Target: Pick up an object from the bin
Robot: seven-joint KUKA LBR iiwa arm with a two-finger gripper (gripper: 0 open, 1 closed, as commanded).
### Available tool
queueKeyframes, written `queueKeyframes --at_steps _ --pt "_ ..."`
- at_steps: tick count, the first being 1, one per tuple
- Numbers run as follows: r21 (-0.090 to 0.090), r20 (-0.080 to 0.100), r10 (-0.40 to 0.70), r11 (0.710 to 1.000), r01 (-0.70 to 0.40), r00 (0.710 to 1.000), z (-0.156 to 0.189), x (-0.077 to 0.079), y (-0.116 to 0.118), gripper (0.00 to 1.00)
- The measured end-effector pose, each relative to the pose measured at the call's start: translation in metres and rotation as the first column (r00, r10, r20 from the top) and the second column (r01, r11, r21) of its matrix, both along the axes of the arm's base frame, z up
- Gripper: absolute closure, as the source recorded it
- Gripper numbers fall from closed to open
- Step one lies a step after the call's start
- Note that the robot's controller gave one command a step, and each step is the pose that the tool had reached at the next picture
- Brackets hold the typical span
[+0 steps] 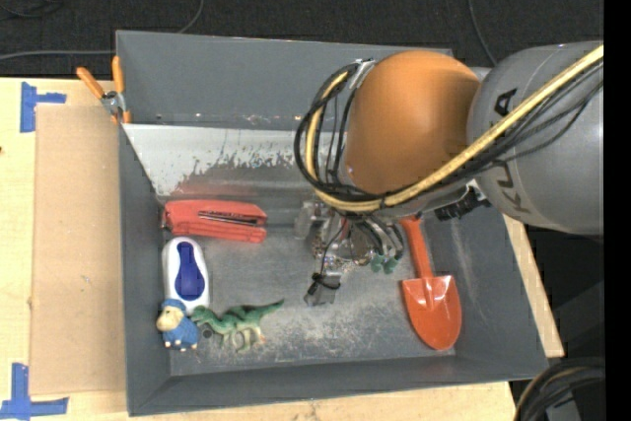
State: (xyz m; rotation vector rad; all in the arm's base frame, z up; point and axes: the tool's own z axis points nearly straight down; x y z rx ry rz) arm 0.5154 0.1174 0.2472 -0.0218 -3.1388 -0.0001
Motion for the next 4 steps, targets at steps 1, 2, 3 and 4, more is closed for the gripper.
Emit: queueKeyframes --at_steps 1,2,3,4 --pt "0.0 0.0 0.0 1.0 0.0 1.0 0.0 0.0 0.0 0.0" --pt "0.0 -0.005 0.055 0.998 -0.055 0.998 -0.025 0.001 0.005 0.0" --pt "0.0 0.001 0.065 0.998 -0.065 0.998 -0.018 0.015 0.009 0.0" --pt "0.0 -0.006 0.033 0.999 -0.033 0.999 -0.011 -0.015 0.01 0.0"
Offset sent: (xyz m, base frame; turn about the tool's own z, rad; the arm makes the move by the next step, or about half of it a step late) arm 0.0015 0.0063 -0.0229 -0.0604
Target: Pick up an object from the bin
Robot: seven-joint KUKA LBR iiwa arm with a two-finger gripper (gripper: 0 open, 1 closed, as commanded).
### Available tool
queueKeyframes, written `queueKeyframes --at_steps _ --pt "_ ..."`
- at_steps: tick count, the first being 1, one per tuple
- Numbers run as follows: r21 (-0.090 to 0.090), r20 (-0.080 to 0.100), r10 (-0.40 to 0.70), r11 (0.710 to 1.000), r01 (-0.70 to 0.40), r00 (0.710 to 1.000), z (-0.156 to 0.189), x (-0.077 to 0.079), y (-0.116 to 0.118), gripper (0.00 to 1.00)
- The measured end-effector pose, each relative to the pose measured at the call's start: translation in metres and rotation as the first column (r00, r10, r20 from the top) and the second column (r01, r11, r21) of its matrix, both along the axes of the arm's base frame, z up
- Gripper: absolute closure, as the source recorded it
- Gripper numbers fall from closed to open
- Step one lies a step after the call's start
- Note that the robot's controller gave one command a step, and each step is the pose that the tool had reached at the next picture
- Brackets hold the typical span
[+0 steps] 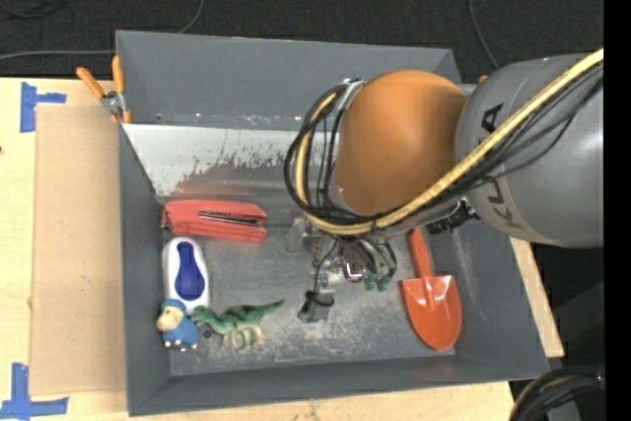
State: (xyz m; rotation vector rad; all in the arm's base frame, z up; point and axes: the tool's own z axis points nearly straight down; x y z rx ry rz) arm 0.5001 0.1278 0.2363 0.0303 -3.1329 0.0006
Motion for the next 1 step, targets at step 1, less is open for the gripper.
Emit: queueKeyframes --at_steps 1 --pt "0.002 0.014 -0.006 1.0 0.006 1.0 -0.0236 0.0128 0.0117 0.0"
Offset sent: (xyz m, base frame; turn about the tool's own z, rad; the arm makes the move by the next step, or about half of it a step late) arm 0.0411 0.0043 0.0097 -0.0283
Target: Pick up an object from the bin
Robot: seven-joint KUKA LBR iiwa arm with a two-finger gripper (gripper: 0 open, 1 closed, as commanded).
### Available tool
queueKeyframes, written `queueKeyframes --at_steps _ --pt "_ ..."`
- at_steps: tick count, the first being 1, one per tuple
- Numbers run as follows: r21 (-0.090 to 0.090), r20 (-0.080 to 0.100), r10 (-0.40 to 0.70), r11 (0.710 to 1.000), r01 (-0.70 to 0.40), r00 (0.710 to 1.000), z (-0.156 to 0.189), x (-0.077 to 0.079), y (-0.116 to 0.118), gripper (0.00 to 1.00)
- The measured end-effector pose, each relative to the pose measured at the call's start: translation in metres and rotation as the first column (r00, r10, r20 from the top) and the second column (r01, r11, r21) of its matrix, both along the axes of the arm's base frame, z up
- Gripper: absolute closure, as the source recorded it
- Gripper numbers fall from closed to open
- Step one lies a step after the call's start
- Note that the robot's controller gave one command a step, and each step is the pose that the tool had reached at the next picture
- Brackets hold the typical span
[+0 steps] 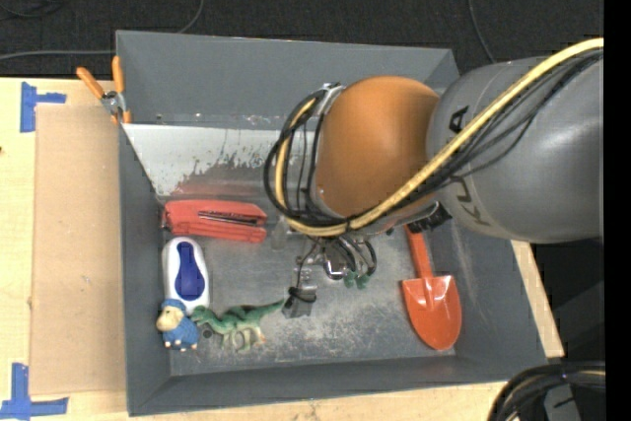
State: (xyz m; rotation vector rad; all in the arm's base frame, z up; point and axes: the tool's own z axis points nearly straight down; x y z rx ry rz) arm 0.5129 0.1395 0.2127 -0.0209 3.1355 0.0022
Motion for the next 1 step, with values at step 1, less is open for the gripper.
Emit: queueKeyframes --at_steps 1 --pt "-0.001 -0.004 0.026 1.0 -0.026 1.0 0.0187 0.0223 -0.0038 0.0"
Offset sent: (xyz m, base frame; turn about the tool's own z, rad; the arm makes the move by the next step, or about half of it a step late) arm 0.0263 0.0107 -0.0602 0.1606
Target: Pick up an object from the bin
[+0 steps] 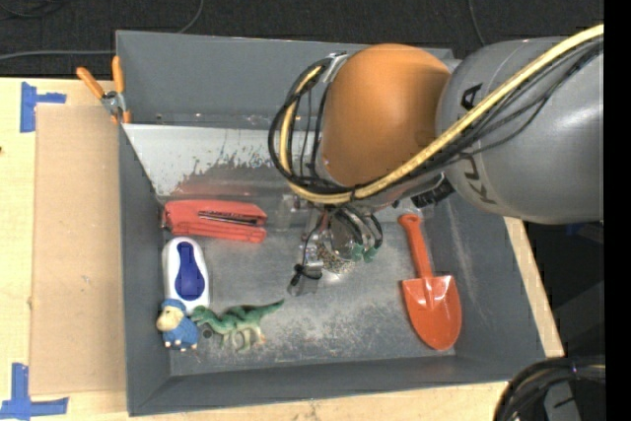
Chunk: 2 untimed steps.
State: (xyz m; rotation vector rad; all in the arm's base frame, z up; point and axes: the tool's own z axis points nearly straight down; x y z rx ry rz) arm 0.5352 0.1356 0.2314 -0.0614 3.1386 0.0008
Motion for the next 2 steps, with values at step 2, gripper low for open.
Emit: queueKeyframes --at_steps 2 --pt "0.003 0.009 0.063 0.998 -0.063 0.998 -0.052 -0.048 0.036 0.0"
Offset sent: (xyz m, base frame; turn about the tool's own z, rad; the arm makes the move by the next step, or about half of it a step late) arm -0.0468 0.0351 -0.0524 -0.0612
